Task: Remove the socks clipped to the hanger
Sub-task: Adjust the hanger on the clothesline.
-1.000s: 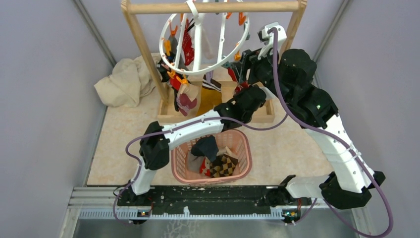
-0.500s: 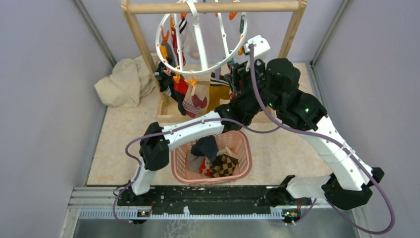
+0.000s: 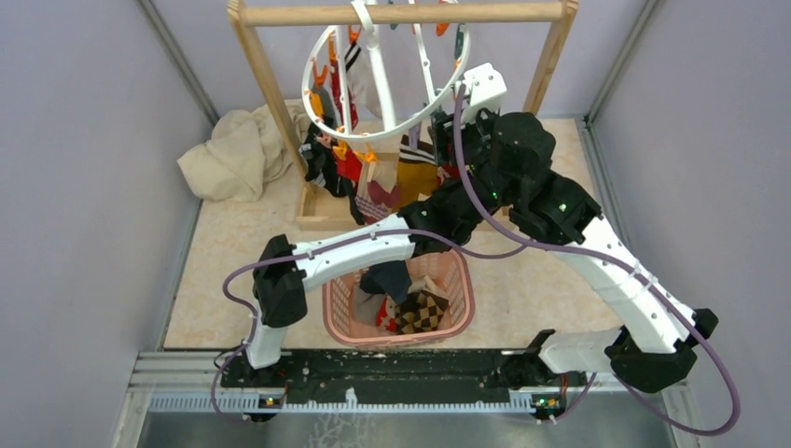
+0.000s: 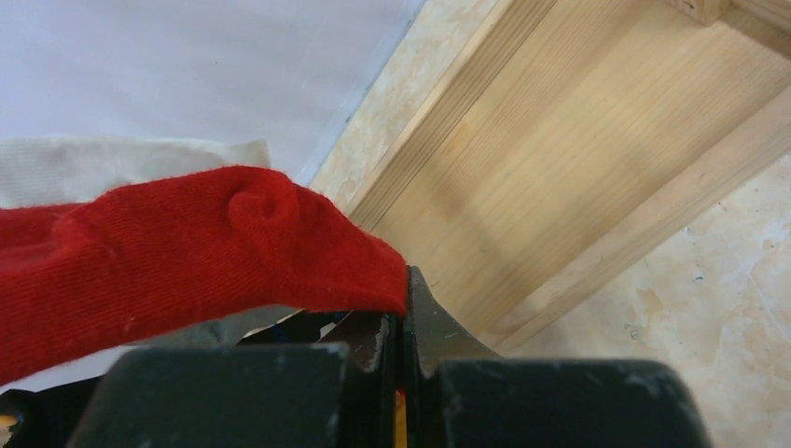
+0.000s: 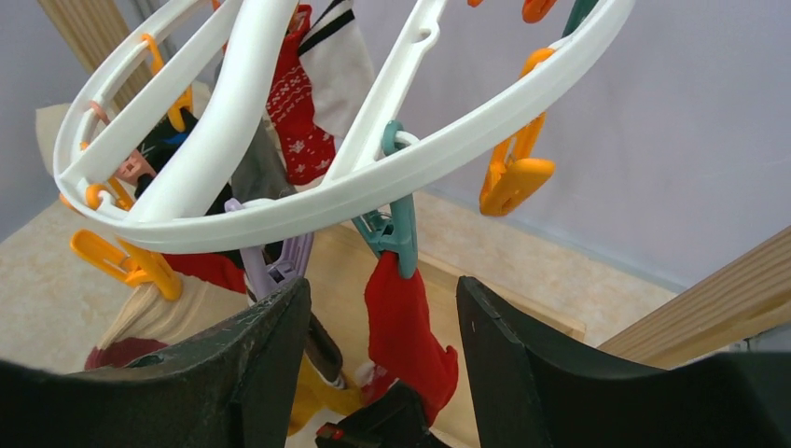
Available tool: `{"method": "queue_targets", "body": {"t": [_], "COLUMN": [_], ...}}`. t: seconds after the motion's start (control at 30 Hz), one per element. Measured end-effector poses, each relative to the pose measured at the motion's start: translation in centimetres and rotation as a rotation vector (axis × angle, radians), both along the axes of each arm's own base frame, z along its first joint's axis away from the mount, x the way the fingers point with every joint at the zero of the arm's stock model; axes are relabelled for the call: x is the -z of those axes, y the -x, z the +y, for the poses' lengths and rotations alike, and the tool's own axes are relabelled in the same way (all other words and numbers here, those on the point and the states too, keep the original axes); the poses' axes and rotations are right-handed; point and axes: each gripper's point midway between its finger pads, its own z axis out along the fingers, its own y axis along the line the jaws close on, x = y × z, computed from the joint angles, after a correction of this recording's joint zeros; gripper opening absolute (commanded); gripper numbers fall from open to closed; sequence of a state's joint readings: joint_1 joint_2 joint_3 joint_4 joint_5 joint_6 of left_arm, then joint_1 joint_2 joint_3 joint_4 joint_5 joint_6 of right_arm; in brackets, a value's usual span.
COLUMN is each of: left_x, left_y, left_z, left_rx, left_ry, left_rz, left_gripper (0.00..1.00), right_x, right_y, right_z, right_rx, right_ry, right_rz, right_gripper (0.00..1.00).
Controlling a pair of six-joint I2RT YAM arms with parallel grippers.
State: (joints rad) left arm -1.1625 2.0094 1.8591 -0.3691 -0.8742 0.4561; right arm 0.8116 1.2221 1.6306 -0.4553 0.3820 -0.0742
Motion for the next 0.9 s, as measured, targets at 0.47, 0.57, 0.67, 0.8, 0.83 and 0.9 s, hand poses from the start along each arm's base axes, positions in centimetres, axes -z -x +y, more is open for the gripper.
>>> {"method": "queue_targets", "body": {"t": [0.47,0.57,0.67,0.8,0.83,0.9], "left_x": [1.0,1.0,1.0,1.0,1.0,1.0], "left_y": [2.5,2.7,2.8,2.9,2.9,3.0], "left_z": [0.1,0.2,0.2,0.2,0.2,0.2], "left_rx": [0.003,0.000,-0.004,-0.006,-0.006,-0.006], "left_ry": [-0.034,-0.029,-0.027,-0.027,-0.027,-0.027], "left_rz": [0.002,0.002,0.001,0.001,0.000,-0.001], "left_gripper": [0.00,0.00,0.00,0.00,0.00,0.00], "right_x": [1.1,1.1,1.2,1.0,0.9,1.0], "right_y": [-1.5,-1.6,-1.8,-2.0,-2.0,-2.1], "right_z": [1.1,1.3,1.2,1.2,1.2,1.4], "right_rx": [0.023,0.029,0.036,0.047,0.047,0.051], "right_ry": [0.014,0.014,0.016,0.011,0.013,0.015], "right_rz": [-0.050,-0.061,-0.067,-0.079,-0.082,-0.091], "right_gripper": [0.61,0.61,0.61,0.61,0.60,0.60]}}
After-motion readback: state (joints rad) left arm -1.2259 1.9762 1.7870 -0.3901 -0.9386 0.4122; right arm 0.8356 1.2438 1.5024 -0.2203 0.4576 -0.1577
